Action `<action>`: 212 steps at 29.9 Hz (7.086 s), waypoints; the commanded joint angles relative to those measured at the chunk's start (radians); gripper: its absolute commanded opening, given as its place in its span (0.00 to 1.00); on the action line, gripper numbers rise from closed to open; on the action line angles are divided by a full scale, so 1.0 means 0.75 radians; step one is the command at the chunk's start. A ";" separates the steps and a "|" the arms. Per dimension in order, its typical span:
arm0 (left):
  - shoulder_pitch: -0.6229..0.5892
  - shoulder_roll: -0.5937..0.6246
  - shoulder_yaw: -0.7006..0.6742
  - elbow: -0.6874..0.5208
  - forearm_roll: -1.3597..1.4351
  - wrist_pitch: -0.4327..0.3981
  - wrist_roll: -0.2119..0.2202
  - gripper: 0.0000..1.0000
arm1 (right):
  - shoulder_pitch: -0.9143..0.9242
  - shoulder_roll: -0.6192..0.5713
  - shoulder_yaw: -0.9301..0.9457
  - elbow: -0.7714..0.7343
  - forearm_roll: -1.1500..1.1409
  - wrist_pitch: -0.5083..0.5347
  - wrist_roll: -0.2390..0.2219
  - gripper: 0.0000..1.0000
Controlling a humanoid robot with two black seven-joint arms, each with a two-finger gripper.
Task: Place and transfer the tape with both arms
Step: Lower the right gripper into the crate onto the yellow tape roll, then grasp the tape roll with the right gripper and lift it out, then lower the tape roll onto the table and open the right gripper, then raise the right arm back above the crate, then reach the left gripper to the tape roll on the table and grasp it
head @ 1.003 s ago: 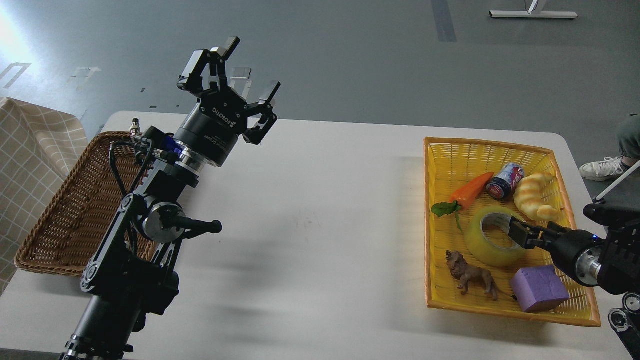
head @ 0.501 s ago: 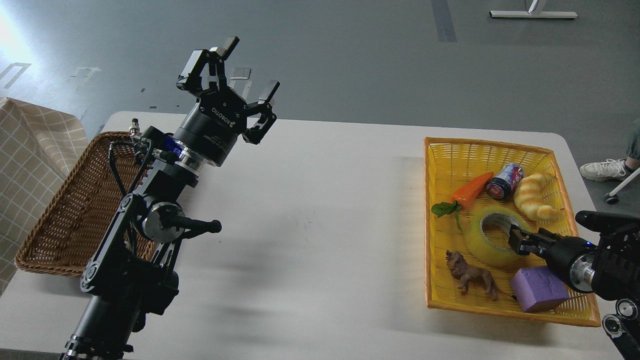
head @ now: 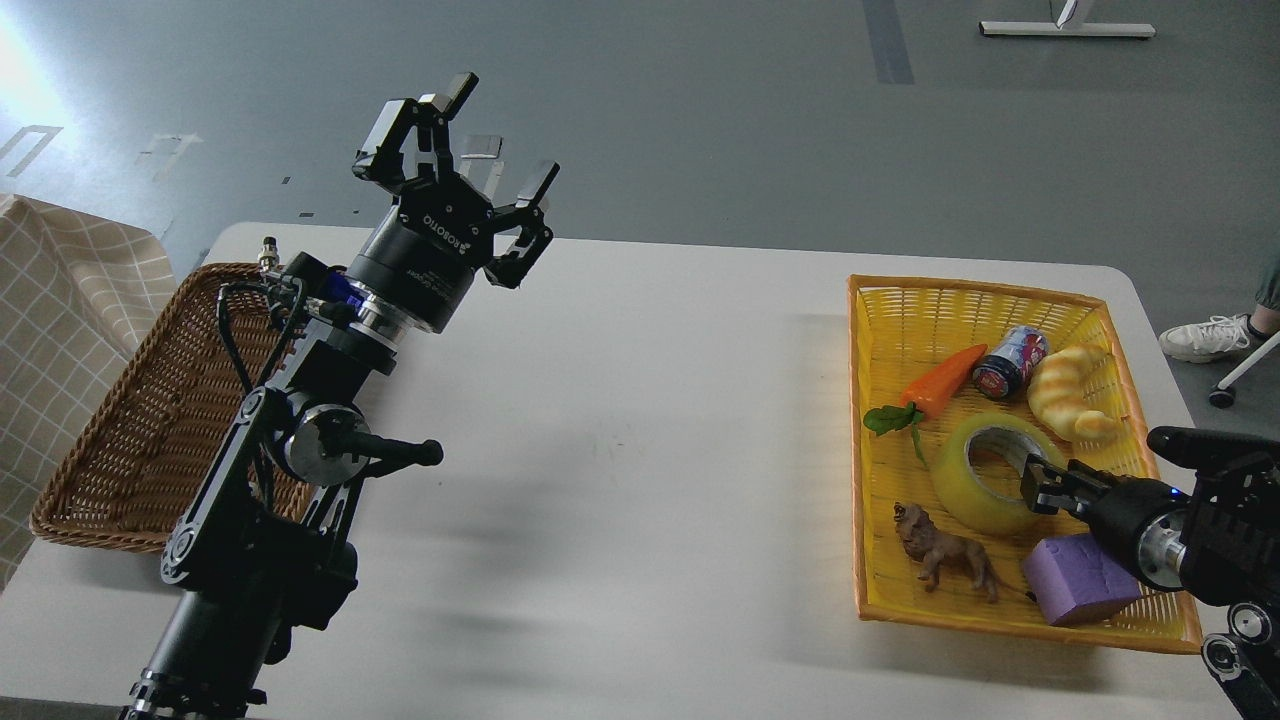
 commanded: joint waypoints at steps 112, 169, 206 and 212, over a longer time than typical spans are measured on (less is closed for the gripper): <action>0.094 0.104 -0.157 -0.061 -0.002 -0.025 -0.002 0.98 | 0.572 0.633 -0.481 -0.354 0.105 0.000 -0.061 0.87; -0.053 0.063 -0.024 -0.070 0.051 0.036 -0.049 0.98 | 0.750 0.528 0.276 0.010 1.868 -0.099 0.053 1.00; -0.401 0.141 1.094 0.250 1.866 0.284 0.464 0.98 | 0.834 0.524 0.274 -0.090 1.872 -0.140 0.066 1.00; -0.405 0.141 1.129 0.250 1.866 0.292 0.489 0.98 | 0.819 0.524 0.282 -0.090 1.872 -0.144 0.068 1.00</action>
